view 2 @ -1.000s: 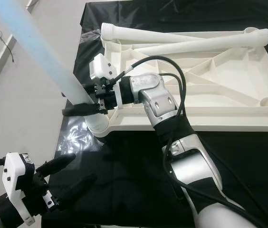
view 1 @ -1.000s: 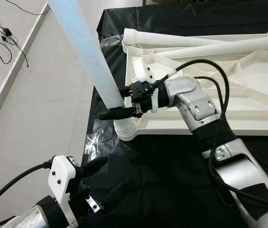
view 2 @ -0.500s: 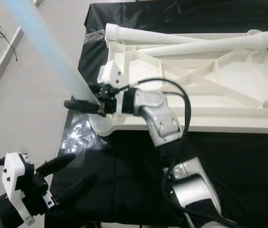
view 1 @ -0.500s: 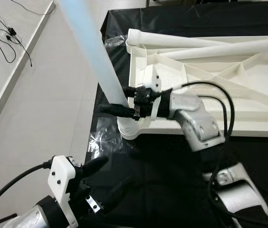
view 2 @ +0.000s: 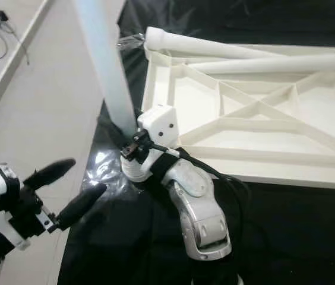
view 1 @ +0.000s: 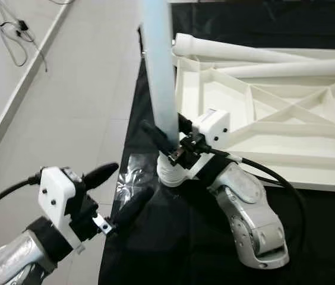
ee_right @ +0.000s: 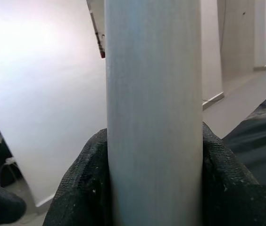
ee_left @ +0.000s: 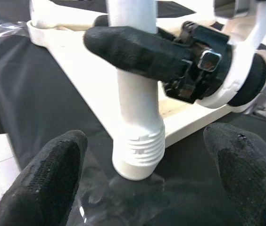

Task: Building children table

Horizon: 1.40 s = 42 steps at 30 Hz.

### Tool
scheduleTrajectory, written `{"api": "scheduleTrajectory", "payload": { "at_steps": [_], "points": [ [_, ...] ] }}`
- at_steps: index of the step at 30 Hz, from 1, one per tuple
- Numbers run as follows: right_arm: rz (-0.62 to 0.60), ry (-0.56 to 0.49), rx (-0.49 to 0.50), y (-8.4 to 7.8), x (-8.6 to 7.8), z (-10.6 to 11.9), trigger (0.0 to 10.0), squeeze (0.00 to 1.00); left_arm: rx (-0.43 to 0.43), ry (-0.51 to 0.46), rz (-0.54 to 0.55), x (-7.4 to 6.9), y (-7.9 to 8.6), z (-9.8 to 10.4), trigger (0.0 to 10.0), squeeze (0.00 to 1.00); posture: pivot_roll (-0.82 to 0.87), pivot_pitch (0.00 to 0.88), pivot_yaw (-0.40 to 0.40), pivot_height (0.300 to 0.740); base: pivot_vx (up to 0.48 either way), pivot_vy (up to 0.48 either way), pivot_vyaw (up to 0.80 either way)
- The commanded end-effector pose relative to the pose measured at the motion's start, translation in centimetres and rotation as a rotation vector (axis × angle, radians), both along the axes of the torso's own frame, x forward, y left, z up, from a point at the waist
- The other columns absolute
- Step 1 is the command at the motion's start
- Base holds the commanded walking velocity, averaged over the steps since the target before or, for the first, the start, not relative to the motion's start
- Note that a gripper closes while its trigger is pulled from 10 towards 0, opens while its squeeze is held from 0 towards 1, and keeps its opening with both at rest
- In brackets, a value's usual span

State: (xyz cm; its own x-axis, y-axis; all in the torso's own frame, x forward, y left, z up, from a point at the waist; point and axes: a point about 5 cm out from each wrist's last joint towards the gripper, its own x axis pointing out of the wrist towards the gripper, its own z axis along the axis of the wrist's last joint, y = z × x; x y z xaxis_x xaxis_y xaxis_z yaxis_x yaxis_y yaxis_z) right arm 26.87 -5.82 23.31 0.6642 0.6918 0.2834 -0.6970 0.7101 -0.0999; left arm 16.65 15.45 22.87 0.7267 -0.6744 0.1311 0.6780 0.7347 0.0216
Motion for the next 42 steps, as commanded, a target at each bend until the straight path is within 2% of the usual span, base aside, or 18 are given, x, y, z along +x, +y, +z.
{"api": "scheduleTrajectory", "payload": {
  "at_steps": [1,4,6,9,11,12,16,18,22,25,27,29,33,34,36,39,42],
  "points": [
    [-0.111,0.228,-0.047,-2.2,1.5,-4.6,10.0,0.0,0.023,0.016,0.0,0.0,0.3,-0.2,10.0,0.0,0.0,0.333,0.058,0.74,0.0,0.0,0.0],
    [-0.093,0.212,-0.013,-2.3,1.6,-4.2,10.0,0.0,0.026,-0.001,0.006,0.3,0.5,0.0,10.0,0.0,0.0,0.329,0.062,0.74,0.0,0.0,0.0],
    [-0.036,0.189,0.073,-2.2,1.4,-3.2,10.0,0.0,0.019,-0.054,0.02,1.0,0.8,1.1,10.0,0.0,0.0,0.314,0.069,0.74,0.0,0.0,0.0],
    [-0.017,0.185,0.103,-2.2,1.3,-2.7,10.0,0.0,0.011,-0.076,0.025,1.3,1.0,1.6,10.0,0.0,0.0,0.314,0.069,0.74,0.0,0.0,0.0],
    [0.01,0.158,0.145,-2.2,1.0,-1.6,10.0,0.0,-0.014,-0.148,0.037,2.3,1.3,3.3,10.0,0.0,0.0,0.294,0.076,0.74,0.0,0.0,0.0],
    [0.01,0.158,0.145,-2.2,1.0,-1.6,10.0,0.0,-0.014,-0.148,0.037,2.3,1.3,3.3,10.0,0.0,0.0,0.294,0.076,0.74,0.0,0.0,0.0],
    [0.068,0.101,0.243,-2.7,1.6,0.5,10.0,0.0,-0.087,-0.285,0.048,4.1,2.0,7.2,10.0,0.0,-0.01,0.259,0.085,0.74,0.0,0.0,0.0],
    [0.068,0.101,0.243,-2.7,1.6,0.5,10.0,0.0,-0.087,-0.285,0.048,4.1,2.0,7.2,10.0,0.0,-0.01,0.259,0.085,0.74,0.0,0.0,0.0],
    [0.105,0.071,0.302,-2.8,2.0,1.5,10.0,0.0,-0.117,-0.351,0.05,4.8,2.3,9.1,10.0,0.0,-0.01,0.236,0.092,0.74,0.0,0.0,0.0],
    [0.132,0.047,0.303,-2.5,1.9,1.8,10.0,0.0,-0.154,-0.38,0.047,5.5,2.4,10.3,10.0,0.0,-0.01,0.224,0.094,0.74,0.0,0.0,0.0],
    [0.153,0.029,0.28,-2.0,1.6,1.9,10.0,0.0,-0.172,-0.378,0.031,6.1,2.3,10.8,10.0,0.0,-0.01,0.215,0.098,0.74,0.0,0.0,0.0],
    [0.153,0.029,0.28,-2.0,1.6,1.9,10.0,0.0,-0.172,-0.378,0.031,6.1,2.3,10.8,10.0,0.0,-0.01,0.215,0.098,0.74,0.0,0.0,0.0],
    [0.21,-0.051,0.159,-0.8,0.9,1.7,10.0,0.0,-0.218,-0.341,-0.026,7.5,1.3,11.3,10.0,0.0,-0.01,0.204,0.1,0.74,0.0,0.0,0.0],
    [0.21,-0.051,0.159,-0.8,0.9,1.7,10.0,0.0,-0.218,-0.341,-0.026,7.5,1.3,11.3,10.0,0.0,-0.01,0.204,0.1,0.74,0.0,0.0,0.0],
    [0.239,-0.126,0.056,0.3,0.8,1.8,10.0,0.0,-0.268,-0.316,-0.119,8.5,0.1,11.9,10.0,0.0,-0.02,0.18,0.108,0.74,0.0,0.0,0.0],
    [0.27,-0.2,-0.037,1.5,0.9,1.9,10.0,0.0,-0.318,-0.277,-0.218,9.6,-1.2,12.2,10.0,0.0,-0.03,0.165,0.112,0.74,0.0,0.0,0.0],
    [0.298,-0.275,-0.152,2.8,0.8,1.5,10.0,0.0,-0.375,-0.228,-0.368,9.4,-2.4,11.9,10.0,0.0,-0.04,0.153,0.117,0.74,0.0,0.0,0.0]
  ]
}}
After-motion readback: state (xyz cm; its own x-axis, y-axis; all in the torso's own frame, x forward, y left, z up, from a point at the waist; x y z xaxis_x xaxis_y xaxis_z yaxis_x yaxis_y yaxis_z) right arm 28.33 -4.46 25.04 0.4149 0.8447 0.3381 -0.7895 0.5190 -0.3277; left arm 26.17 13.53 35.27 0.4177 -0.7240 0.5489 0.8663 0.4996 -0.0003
